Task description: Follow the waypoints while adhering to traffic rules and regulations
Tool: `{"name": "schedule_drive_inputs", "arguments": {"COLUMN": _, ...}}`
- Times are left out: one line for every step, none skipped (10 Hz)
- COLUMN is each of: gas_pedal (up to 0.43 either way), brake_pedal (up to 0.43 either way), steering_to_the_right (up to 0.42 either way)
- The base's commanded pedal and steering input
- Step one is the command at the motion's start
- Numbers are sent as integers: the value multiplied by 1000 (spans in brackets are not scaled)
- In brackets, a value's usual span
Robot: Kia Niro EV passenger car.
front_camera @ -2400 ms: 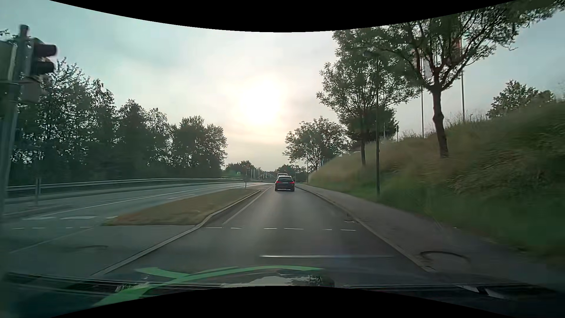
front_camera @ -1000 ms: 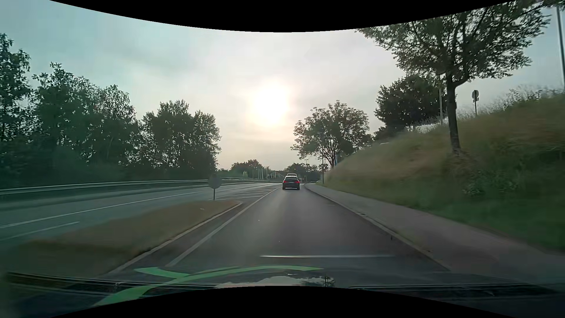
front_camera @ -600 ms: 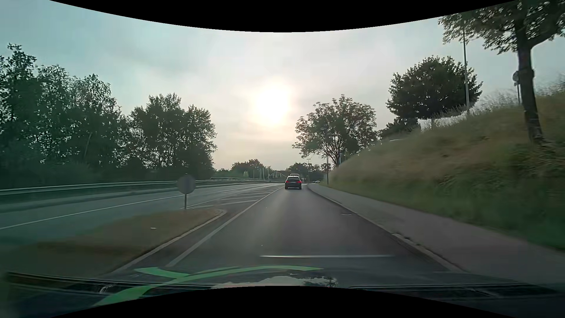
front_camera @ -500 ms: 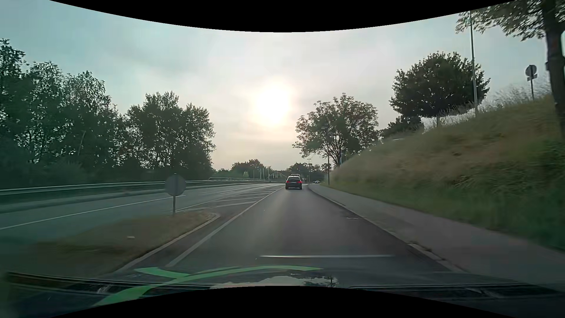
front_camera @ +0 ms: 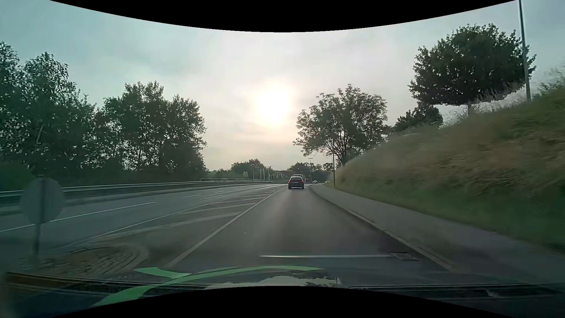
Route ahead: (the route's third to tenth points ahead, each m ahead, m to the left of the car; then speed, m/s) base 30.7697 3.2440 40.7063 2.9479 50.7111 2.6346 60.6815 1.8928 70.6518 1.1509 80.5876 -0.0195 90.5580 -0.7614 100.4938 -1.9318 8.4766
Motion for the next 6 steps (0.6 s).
{"name": "schedule_drive_inputs", "arguments": {"gas_pedal": 177, "brake_pedal": 0, "steering_to_the_right": -6}}
{"name": "schedule_drive_inputs", "arguments": {"gas_pedal": 177, "brake_pedal": 0, "steering_to_the_right": -5}}
{"name": "schedule_drive_inputs", "arguments": {"gas_pedal": 177, "brake_pedal": 0, "steering_to_the_right": -6}}
{"name": "schedule_drive_inputs", "arguments": {"gas_pedal": 177, "brake_pedal": 0, "steering_to_the_right": -5}}
{"name": "schedule_drive_inputs", "arguments": {"gas_pedal": 177, "brake_pedal": 0, "steering_to_the_right": -6}}
{"name": "schedule_drive_inputs", "arguments": {"gas_pedal": 177, "brake_pedal": 0, "steering_to_the_right": -6}}
